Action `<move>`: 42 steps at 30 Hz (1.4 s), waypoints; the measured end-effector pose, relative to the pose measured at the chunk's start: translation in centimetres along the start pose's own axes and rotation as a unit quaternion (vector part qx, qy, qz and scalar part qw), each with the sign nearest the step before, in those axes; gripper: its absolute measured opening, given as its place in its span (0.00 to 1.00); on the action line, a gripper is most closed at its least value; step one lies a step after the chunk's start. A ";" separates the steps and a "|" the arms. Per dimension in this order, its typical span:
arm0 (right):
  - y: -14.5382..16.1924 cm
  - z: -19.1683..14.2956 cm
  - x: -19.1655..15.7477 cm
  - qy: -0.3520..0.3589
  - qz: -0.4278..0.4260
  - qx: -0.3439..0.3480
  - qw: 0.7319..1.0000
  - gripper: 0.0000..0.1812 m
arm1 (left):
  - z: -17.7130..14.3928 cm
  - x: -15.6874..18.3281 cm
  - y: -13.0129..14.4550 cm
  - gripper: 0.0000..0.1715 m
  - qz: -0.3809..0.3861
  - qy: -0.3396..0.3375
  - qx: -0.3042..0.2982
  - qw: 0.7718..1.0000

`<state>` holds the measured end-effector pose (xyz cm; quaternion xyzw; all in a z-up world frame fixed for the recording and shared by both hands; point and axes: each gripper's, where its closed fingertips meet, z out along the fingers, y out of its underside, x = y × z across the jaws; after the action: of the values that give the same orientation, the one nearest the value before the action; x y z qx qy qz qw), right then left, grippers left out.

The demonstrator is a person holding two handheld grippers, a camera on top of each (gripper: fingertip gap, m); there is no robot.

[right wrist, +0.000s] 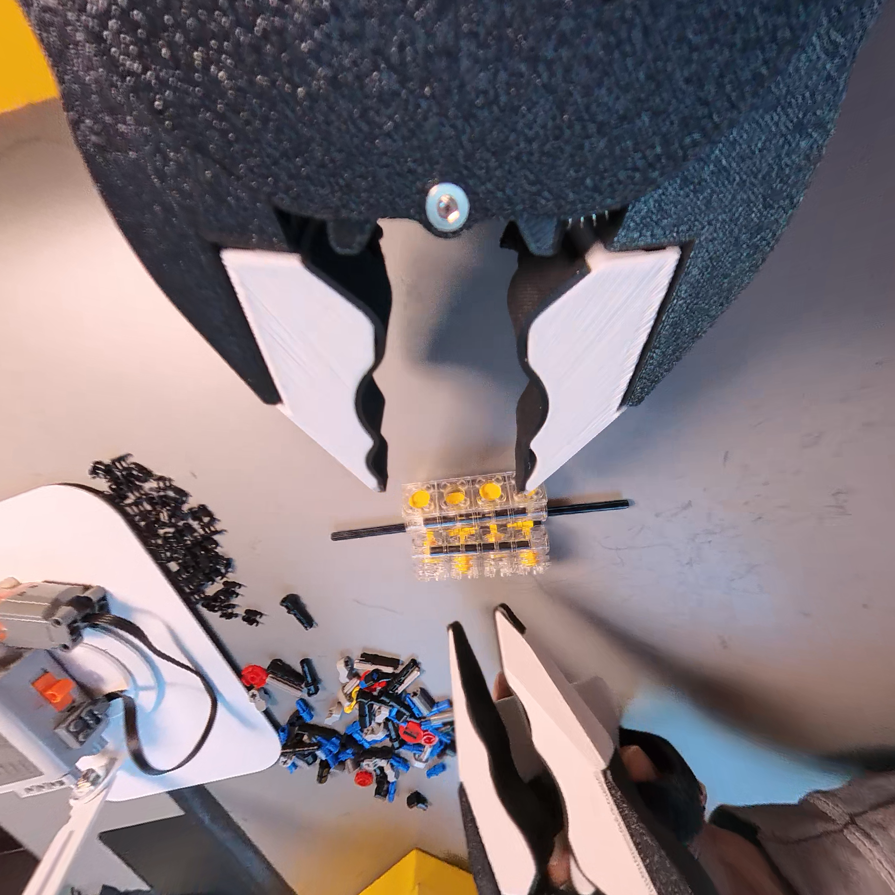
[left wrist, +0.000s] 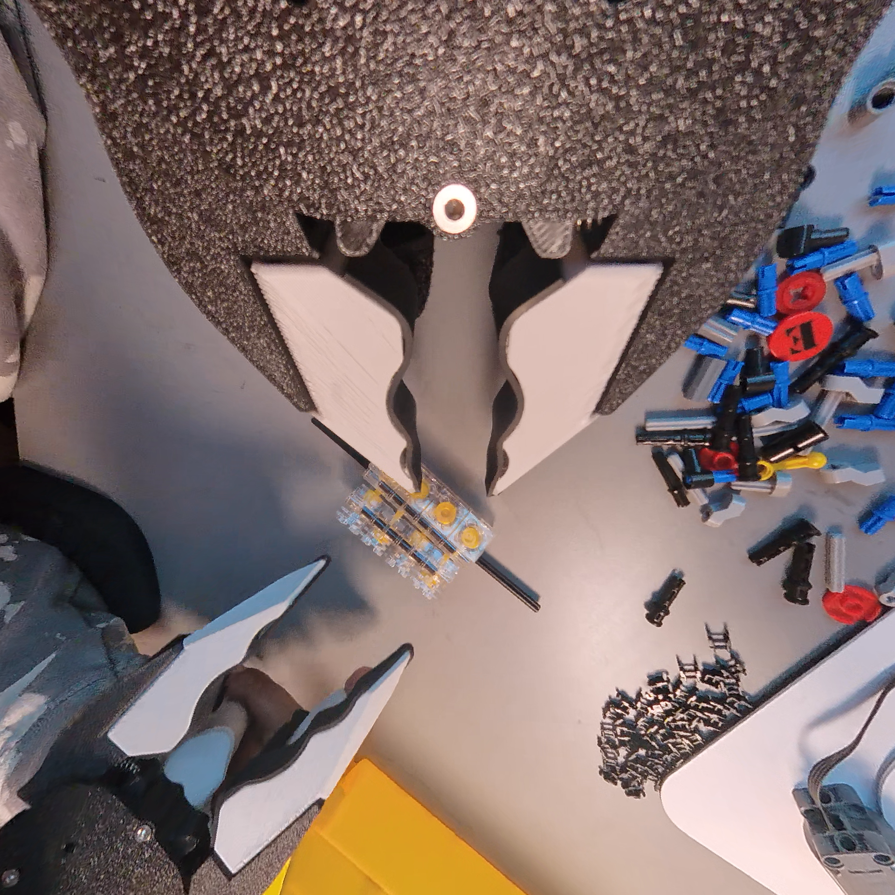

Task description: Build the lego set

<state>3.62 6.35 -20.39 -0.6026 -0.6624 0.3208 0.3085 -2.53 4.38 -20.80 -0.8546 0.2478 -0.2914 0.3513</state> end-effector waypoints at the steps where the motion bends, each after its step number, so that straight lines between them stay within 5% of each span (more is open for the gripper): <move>1: -0.1 -0.5 0.2 0.003 0.002 0.002 1.000 0.29 | -0.1 0.2 0.1 0.16 0.000 0.003 0.002 1.000; 7: 0.7 -1.8 0.1 0.009 -0.005 -0.015 1.000 0.28 | 0.4 1.5 0.8 0.18 0.008 0.002 -0.010 1.000; 14: 0.2 0.4 -1.4 -0.002 -0.009 -0.010 1.000 0.19 | 1.0 2.4 0.8 0.19 0.007 -0.007 -0.003 1.000; 26: 0.2 1.4 -2.5 -0.010 -0.016 -0.019 1.000 0.18 | 1.1 2.4 0.5 0.16 0.003 -0.023 0.007 1.000; 33: 0.1 -2.4 -1.9 0.030 -0.015 0.008 0.999 0.18 | -0.4 3.1 2.3 0.17 0.001 -0.089 -0.009 0.996; 36: 1.4 -4.3 -2.3 0.056 -0.003 0.012 0.998 0.18 | 0.0 4.4 3.7 0.08 0.009 -0.123 -0.020 0.992; 42: 2.9 -6.9 -3.1 0.101 0.016 0.032 0.994 0.18 | 2.1 6.0 4.6 0.08 0.022 -0.153 -0.048 0.987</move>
<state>11.09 3.85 -18.62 -0.6321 -0.6073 0.2846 0.3880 2.13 -1.27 -23.54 -0.8992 0.2239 -0.1375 0.3498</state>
